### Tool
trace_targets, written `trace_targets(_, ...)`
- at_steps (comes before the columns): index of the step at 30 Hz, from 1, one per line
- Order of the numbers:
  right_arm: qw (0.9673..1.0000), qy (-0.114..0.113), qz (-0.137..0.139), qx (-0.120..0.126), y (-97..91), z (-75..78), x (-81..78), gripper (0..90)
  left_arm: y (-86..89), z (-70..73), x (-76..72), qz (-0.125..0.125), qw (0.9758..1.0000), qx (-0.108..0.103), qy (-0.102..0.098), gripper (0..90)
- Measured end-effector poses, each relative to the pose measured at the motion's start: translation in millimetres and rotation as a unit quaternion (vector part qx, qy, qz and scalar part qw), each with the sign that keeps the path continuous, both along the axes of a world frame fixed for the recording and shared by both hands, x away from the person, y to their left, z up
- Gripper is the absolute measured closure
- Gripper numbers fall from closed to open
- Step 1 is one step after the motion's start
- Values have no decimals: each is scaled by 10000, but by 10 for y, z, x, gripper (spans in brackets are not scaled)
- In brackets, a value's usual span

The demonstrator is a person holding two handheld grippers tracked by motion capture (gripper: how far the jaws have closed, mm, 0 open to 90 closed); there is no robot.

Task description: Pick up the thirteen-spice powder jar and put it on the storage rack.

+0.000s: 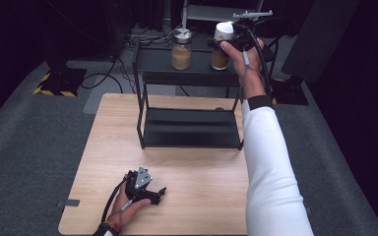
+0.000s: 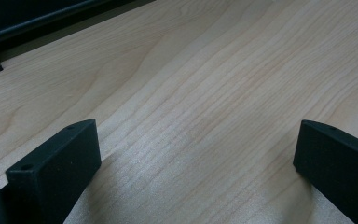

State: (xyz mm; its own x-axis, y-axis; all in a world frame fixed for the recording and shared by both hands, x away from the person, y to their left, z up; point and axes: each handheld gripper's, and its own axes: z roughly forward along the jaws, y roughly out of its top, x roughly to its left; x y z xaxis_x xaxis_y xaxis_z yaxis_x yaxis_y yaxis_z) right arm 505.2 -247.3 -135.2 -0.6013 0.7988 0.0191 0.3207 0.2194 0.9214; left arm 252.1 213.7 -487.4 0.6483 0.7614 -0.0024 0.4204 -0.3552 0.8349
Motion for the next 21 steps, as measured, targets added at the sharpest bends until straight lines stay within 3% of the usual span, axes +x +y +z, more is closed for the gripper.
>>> trace_targets(5,9996,-247,47,-131,23,29,-66,73,0,0,0,0,10000,0,-1,4)
trace_targets(14,9986,-494,154,-74,-103,143,-192,33,0,0,0,1,10000,-1,1,4)
trace_targets(21,9970,-754,158,-84,-224,266,-387,31,-1,0,-1,2,10000,-1,1,4)
